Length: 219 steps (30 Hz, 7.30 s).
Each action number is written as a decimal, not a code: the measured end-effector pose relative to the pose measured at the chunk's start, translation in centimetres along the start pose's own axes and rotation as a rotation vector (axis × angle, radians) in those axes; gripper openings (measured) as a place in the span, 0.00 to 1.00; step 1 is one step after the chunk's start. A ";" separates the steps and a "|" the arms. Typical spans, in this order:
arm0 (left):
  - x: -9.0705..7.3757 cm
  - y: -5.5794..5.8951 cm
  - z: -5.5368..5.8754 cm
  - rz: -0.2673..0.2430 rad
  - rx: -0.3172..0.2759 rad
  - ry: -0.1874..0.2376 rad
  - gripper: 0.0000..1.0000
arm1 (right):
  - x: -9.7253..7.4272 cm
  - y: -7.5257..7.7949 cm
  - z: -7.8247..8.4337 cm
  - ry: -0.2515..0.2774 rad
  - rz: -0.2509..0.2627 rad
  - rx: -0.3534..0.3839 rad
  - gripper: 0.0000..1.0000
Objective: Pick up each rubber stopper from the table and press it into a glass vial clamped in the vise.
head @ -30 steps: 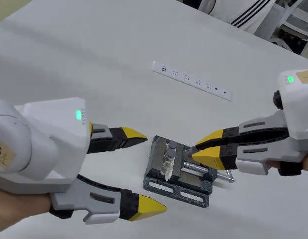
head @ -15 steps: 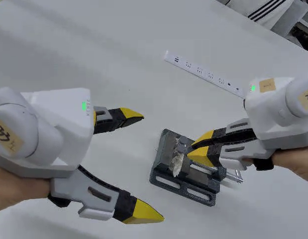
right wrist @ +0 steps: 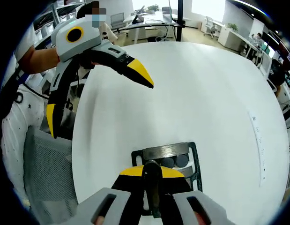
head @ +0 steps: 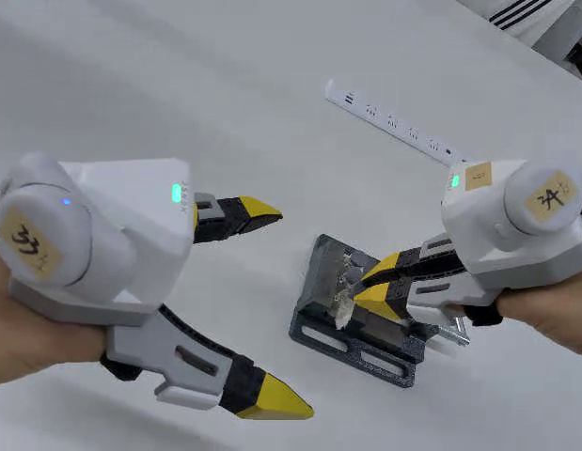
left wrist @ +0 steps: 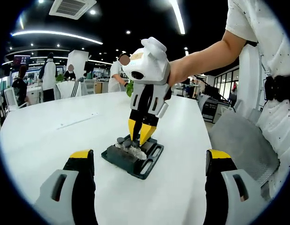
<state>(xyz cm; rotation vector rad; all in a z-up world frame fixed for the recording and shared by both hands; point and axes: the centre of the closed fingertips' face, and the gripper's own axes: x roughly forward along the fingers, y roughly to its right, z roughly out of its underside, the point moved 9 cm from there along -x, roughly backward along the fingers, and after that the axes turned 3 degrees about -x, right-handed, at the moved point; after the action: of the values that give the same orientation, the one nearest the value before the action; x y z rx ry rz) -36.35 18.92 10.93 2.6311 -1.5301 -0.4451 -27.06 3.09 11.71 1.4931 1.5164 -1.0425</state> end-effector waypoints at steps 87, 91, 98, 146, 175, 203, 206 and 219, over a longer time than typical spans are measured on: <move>0.2 0.5 0.5 0.030 -0.019 -0.006 0.94 | -1.0 -0.2 -0.6 0.000 0.043 -0.044 0.01; 0.2 0.5 0.4 0.034 -0.019 -0.008 0.94 | -0.7 -0.4 -0.6 -0.004 0.033 -0.051 0.01; 0.2 0.5 0.4 0.039 -0.018 -0.011 0.94 | 0.0 -0.4 -0.3 -0.016 0.025 -0.057 0.00; 0.2 0.2 0.3 0.026 -0.029 0.016 0.92 | 0.9 -0.4 -1.2 -0.130 0.023 -0.160 0.00; 0.0 0.0 0.1 0.012 -0.028 0.029 0.91 | 1.2 -0.4 -1.4 -0.154 0.005 -0.144 0.00; -0.5 0.5 -0.6 0.001 -0.013 0.025 0.90 | 1.2 0.0 -1.4 -0.164 -0.036 -0.106 0.00; -0.7 0.5 -0.6 -0.005 -0.013 0.023 0.90 | 1.2 -0.2 -1.3 -0.159 -0.023 -0.120 0.00; -1.3 0.7 -0.9 -0.018 -0.007 0.019 0.90 | 1.0 0.0 -1.1 -0.120 -0.015 -0.081 0.00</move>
<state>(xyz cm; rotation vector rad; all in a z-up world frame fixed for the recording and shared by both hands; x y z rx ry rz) -37.26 19.62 12.19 2.6384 -1.4978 -0.4242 -27.04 4.54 11.21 1.3410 1.4702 -1.0483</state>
